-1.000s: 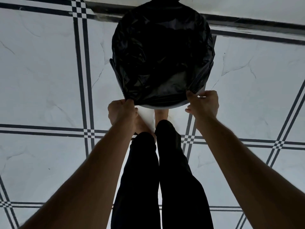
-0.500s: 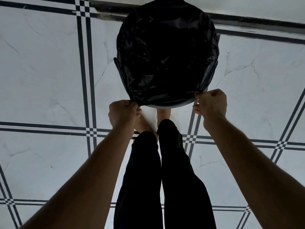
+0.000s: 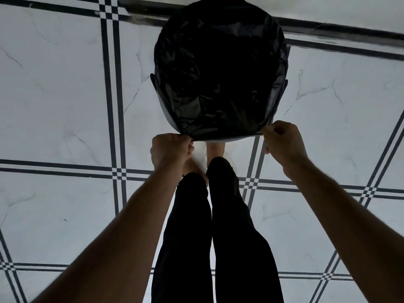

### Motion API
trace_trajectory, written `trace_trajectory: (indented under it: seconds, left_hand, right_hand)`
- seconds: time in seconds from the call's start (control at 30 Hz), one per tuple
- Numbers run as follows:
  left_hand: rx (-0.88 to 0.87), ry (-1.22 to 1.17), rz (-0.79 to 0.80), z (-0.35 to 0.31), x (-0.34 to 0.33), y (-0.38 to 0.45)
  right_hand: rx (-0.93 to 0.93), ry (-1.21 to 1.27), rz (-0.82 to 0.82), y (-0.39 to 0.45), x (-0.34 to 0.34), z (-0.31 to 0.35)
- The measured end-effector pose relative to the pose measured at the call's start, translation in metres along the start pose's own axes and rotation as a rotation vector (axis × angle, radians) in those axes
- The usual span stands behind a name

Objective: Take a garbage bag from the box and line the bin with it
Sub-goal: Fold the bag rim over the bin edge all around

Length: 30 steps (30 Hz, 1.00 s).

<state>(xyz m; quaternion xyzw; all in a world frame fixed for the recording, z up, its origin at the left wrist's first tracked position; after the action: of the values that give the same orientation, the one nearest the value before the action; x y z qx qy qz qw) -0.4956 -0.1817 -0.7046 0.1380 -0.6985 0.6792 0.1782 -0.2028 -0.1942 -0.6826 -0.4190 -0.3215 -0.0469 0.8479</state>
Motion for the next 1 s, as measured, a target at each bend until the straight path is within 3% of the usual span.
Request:
trace_trajectory:
  seconds: [0.27,0.37,0.47,0.67,0.77,0.87,1.0]
  left_hand:
    - [-0.122,0.158,-0.02,-0.008,0.005,0.005]
    - [-0.12,0.133,-0.053,-0.008,0.014,0.016]
    - [-0.1,0.101,-0.015,-0.008,0.018,0.025]
    - [-0.155,0.12,0.013,-0.002,0.012,0.014]
    - [-0.102,0.036,0.034,0.007,0.007,0.007]
    - [-0.096,0.012,0.041,0.009,0.008,-0.001]
    - [-0.08,-0.105,0.138,0.009,0.012,-0.01]
  right_hand:
    - [0.035,-0.047,0.098,0.005,-0.008,-0.014]
    - [-0.024,-0.131,0.167,0.002,-0.002,-0.044]
    - [-0.136,-0.032,0.252,-0.01,0.003,-0.081]
    - [-0.056,0.233,-0.054,-0.013,0.02,-0.055]
    - [0.045,0.306,-0.039,-0.013,0.004,-0.012]
    - [0.141,0.202,-0.018,-0.01,-0.011,0.025]
    - [0.104,0.158,-0.063,-0.001,-0.023,0.038]
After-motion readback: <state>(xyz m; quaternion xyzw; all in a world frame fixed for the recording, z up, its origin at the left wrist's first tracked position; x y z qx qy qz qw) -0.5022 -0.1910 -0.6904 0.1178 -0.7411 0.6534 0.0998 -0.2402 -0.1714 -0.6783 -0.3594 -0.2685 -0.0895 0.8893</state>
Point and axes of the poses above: each hand's wrist, its own y-axis towards the middle knuckle, its own x-axis out of the back of the hand, z = x × y, the point moved 8 cm from there along y, towards the middle knuckle, and after that the axes turned 14 degrees about x, right-handed, at the moved point
